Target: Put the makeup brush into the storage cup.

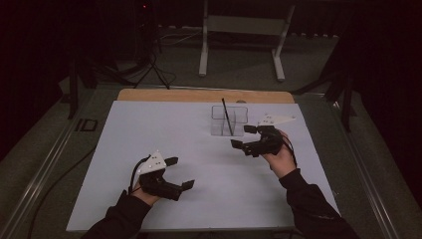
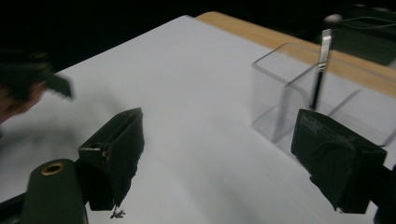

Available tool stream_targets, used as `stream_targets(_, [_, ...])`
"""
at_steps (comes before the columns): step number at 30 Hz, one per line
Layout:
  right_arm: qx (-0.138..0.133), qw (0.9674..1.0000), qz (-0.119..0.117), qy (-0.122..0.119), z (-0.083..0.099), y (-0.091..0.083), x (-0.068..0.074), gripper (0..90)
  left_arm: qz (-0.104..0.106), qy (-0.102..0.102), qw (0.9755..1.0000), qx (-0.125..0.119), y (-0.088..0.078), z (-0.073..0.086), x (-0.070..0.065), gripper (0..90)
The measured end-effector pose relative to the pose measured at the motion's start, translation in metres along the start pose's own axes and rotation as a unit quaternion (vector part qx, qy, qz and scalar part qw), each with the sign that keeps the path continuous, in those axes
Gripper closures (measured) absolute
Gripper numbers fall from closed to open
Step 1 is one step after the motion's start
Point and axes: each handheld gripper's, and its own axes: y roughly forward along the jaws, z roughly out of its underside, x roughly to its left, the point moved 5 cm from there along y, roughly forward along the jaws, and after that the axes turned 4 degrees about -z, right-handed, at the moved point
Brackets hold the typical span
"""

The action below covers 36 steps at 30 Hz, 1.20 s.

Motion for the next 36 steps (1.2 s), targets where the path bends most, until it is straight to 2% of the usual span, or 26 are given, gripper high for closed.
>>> stream_targets(3, [0.011, 0.9998, -0.016, 0.000, 0.010, -0.001, 0.001, 17.1, 0.006, 0.006, 0.9999, 0.005, -0.001, 0.002, 0.001, 2.0])
stream_targets(8, [0.020, 0.9995, -0.023, -0.007, 0.025, -0.004, 0.003, 16.7, 0.011, 0.009, 0.9999, 0.006, -0.004, 0.004, 0.004, 2.0])
stream_targets(17, [0.022, 0.9995, -0.011, -0.019, 0.046, -0.008, 0.008, 15.4, 0.003, 0.017, 0.9998, 0.014, -0.013, 0.008, 0.011, 2.1])
stream_targets(21, [0.037, 0.9991, 0.000, -0.023, 0.056, -0.008, 0.009, 15.8, 0.001, 0.024, 0.9994, 0.027, -0.017, 0.013, 0.015, 2.1])
stream_targets(29, [0.051, 0.9986, 0.003, -0.015, 0.076, -0.014, 0.014, 16.6, 0.008, 0.018, 0.9993, 0.032, -0.028, 0.023, 0.023, 2.1])
stream_targets(32, [0.047, 0.9988, 0.008, -0.010, 0.081, -0.020, 0.013, 16.6, 0.009, 0.018, 0.9992, 0.034, -0.033, 0.027, 0.027, 2.1])
stream_targets(36, [0.043, 0.9990, 0.011, -0.006, 0.088, -0.028, 0.013, 16.6, -0.001, 0.011, 0.9994, 0.034, -0.040, 0.034, 0.033, 2.1])
